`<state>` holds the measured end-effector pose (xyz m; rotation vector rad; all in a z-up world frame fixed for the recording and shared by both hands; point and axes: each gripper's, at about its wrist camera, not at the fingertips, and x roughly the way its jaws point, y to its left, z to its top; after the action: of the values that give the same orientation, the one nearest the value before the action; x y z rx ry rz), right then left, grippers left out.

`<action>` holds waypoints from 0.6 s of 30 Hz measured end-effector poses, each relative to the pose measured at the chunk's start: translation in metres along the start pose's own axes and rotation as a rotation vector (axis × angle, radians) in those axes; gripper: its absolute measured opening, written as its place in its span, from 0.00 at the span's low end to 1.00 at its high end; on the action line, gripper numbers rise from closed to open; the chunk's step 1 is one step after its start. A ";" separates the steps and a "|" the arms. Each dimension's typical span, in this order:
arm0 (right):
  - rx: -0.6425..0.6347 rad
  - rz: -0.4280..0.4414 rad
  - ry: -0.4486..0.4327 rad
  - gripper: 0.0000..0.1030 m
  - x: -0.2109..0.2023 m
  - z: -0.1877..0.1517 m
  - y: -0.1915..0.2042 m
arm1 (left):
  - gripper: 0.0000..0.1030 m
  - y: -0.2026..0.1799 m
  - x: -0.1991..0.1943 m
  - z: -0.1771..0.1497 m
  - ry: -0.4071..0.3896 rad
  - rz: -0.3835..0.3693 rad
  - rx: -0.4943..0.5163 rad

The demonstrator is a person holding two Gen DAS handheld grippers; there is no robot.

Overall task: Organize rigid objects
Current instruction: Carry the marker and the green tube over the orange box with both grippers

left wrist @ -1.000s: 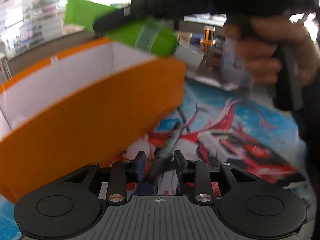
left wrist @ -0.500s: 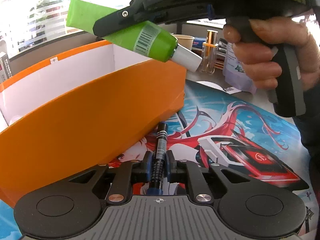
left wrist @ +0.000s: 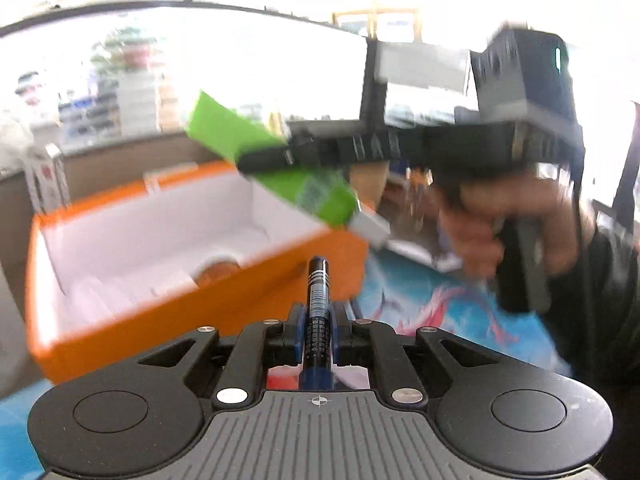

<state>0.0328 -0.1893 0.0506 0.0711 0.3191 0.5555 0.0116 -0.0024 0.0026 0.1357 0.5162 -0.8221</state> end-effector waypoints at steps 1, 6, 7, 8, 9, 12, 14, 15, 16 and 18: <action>-0.004 0.000 -0.005 0.09 -0.001 0.002 0.002 | 0.10 0.003 -0.006 0.005 -0.017 0.002 -0.009; -0.023 -0.008 -0.051 0.09 -0.009 0.018 0.007 | 0.10 0.017 -0.028 0.022 -0.081 0.059 -0.033; -0.027 -0.010 -0.058 0.09 -0.010 0.021 0.008 | 0.10 0.021 -0.031 0.026 -0.092 0.066 -0.048; -0.028 -0.012 -0.064 0.09 -0.010 0.024 0.008 | 0.10 0.025 -0.034 0.030 -0.104 0.073 -0.052; -0.028 -0.014 -0.070 0.09 -0.010 0.028 0.008 | 0.10 0.028 -0.035 0.035 -0.117 0.085 -0.050; -0.027 -0.034 -0.082 0.09 -0.005 0.037 0.006 | 0.10 0.042 -0.037 0.049 -0.143 0.121 -0.071; -0.022 -0.044 -0.085 0.09 -0.001 0.042 0.004 | 0.10 0.052 -0.036 0.057 -0.152 0.147 -0.083; -0.011 -0.048 -0.090 0.09 0.002 0.044 0.001 | 0.10 0.058 -0.034 0.061 -0.160 0.166 -0.092; -0.003 -0.053 -0.091 0.09 0.005 0.047 -0.001 | 0.10 0.064 -0.030 0.064 -0.162 0.180 -0.099; 0.019 -0.068 -0.082 0.10 0.015 0.049 -0.007 | 0.10 0.079 -0.021 0.070 -0.159 0.202 -0.149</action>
<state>0.0637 -0.1860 0.0923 0.1010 0.2460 0.4804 0.0848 0.0438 0.0669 -0.0153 0.4050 -0.5896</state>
